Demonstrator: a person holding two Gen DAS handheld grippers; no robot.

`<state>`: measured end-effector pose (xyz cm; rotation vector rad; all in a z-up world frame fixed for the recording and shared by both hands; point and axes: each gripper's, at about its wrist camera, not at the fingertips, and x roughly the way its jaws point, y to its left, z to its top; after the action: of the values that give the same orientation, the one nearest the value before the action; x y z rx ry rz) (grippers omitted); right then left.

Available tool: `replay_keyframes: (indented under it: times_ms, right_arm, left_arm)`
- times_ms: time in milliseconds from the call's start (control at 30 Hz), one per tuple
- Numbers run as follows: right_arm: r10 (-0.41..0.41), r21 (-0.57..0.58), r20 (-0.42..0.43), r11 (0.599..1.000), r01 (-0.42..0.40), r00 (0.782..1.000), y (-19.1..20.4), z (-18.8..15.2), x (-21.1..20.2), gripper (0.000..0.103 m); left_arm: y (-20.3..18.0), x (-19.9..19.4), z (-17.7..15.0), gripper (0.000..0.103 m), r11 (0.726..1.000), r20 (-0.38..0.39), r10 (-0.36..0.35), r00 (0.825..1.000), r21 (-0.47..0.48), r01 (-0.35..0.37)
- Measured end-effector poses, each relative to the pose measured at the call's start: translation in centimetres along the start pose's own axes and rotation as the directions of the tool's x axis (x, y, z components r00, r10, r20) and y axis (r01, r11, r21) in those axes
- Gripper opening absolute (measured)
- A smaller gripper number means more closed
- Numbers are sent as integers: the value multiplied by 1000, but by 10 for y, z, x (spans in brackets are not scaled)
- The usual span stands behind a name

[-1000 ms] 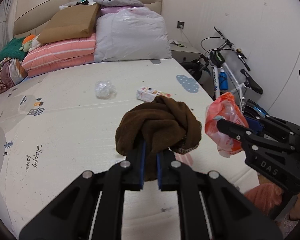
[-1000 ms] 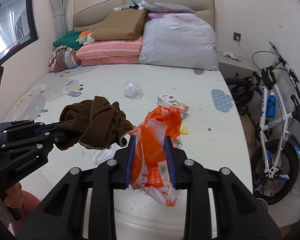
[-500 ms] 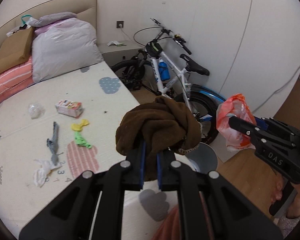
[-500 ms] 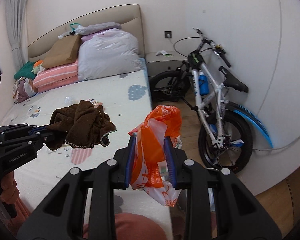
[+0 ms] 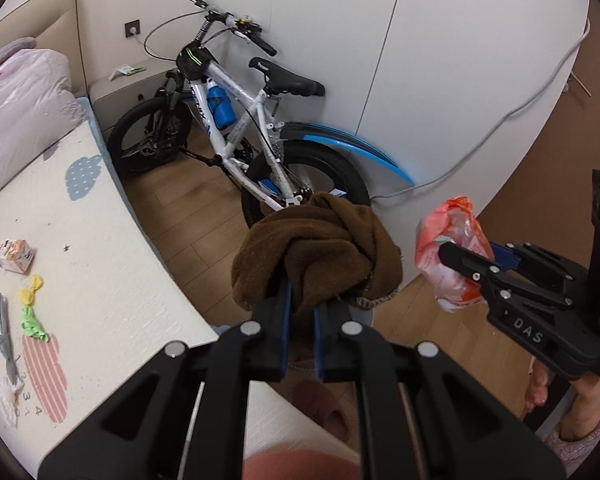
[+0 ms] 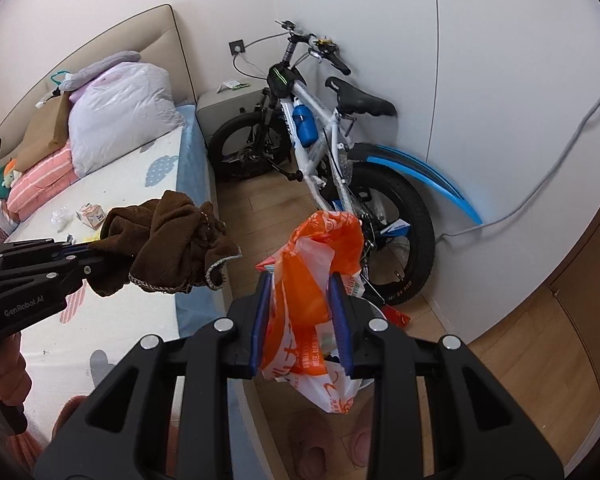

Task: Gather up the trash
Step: 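Lower both tools over the grey bin and open them to drop sock and bag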

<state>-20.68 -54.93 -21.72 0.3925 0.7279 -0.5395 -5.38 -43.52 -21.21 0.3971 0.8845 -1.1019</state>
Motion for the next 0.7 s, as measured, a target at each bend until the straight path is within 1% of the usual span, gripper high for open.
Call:
replay_keyframes:
  times_ms: [133,300,367,400,567,700]
  right_arm:
    - [3,30,-57,1000,-1,998,-22,-5,39,27]
    - [13,25,-125,1000,-10,992,-33,-5,82,28]
    - [16,31,-139,999,-11,990,-36,-5,97,32]
    - [11,40,-149,999,-5,989,-38,-6,104,37]
    - [17,69,-192,998,-3,981,-42,-14,134,37]
    - [14,78,-205,997,3,979,-46,-20,141,37]
  left_arm:
    - [-5,40,11,9,1000,-49,-19,999,23,21]
    - [0,85,19,10,999,-101,-14,995,46,19]
    - [4,99,22,10,999,-117,-6,993,52,12]
    - [6,106,23,10,998,-124,0,992,54,7]
    - [14,128,23,10,999,-158,8,987,51,0]
    - [10,141,19,10,998,-185,-1,983,61,13]
